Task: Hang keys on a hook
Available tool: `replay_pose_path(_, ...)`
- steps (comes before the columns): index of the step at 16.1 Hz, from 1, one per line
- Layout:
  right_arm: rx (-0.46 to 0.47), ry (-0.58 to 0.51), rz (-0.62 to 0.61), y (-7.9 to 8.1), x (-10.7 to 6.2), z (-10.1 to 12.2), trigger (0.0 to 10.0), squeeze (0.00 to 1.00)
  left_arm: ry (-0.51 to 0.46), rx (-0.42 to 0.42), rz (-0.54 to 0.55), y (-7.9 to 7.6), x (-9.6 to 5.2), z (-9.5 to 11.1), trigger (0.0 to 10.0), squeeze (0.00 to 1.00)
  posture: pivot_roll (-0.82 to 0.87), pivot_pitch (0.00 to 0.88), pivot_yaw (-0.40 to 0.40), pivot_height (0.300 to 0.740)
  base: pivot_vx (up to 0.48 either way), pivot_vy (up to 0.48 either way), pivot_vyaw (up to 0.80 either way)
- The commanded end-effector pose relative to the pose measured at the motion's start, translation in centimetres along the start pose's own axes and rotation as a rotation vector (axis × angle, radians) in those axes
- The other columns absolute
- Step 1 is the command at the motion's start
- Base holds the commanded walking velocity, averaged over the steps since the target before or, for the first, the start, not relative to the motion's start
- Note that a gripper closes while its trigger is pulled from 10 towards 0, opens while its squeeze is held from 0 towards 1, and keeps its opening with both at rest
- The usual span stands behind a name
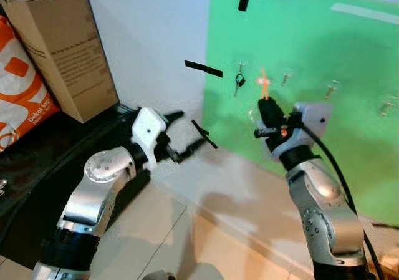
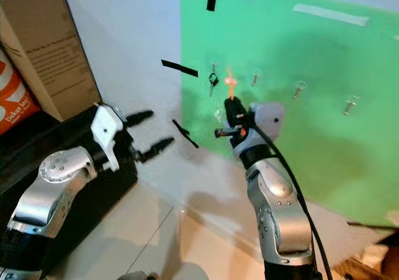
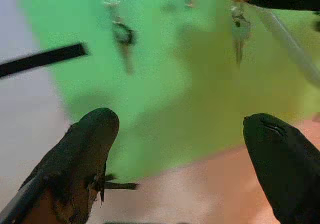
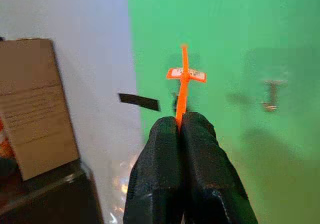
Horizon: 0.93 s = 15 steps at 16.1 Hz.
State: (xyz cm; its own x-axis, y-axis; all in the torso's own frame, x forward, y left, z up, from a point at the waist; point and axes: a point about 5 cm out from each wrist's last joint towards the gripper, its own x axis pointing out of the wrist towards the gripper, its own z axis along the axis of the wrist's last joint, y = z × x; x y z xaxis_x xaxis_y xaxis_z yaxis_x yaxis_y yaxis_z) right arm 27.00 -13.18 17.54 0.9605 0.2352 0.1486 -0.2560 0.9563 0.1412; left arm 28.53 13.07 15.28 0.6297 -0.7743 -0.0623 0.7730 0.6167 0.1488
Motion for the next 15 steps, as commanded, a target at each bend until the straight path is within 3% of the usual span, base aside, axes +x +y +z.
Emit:
replay_pose_path(1, 0.015, 0.004, -0.005, -0.2, 0.3, 0.1, 10.0, 0.0, 0.002, -0.003, -0.032, -0.2, -0.1, 0.2, 10.0, 0.0, -0.08, 0.0, 0.008, 0.74, 0.0, 0.0, 0.0)
replay_pose_path(6, 0.044, 0.003, 0.021, -0.3, 1.3, 0.5, 10.0, 0.0, 0.001, -0.017, -0.058, -0.2, -0.1, 0.3, 10.0, 0.0, -0.07, 0.0, 0.0, 0.74, 0.0, 0.0, 0.0)
replay_pose_path(9, 0.047, 0.022, 0.037, -0.2, 1.6, 0.2, 10.0, 0.0, 0.002, 0.003, 0.007, 0.4, 0.0, 0.3, 10.0, 0.0, -0.06, 0.0, -0.007, 0.74, 0.0, 0.0, 0.0)
replay_pose_path(15, 0.108, 0.022, 0.052, 0.1, 2.4, 0.1, 10.0, 0.0, 0.004, 0.009, -0.004, 0.4, 0.2, 0.4, 10.0, 0.0, -0.07, 0.0, 0.002, 0.74, 0.0, 0.0, 0.0)
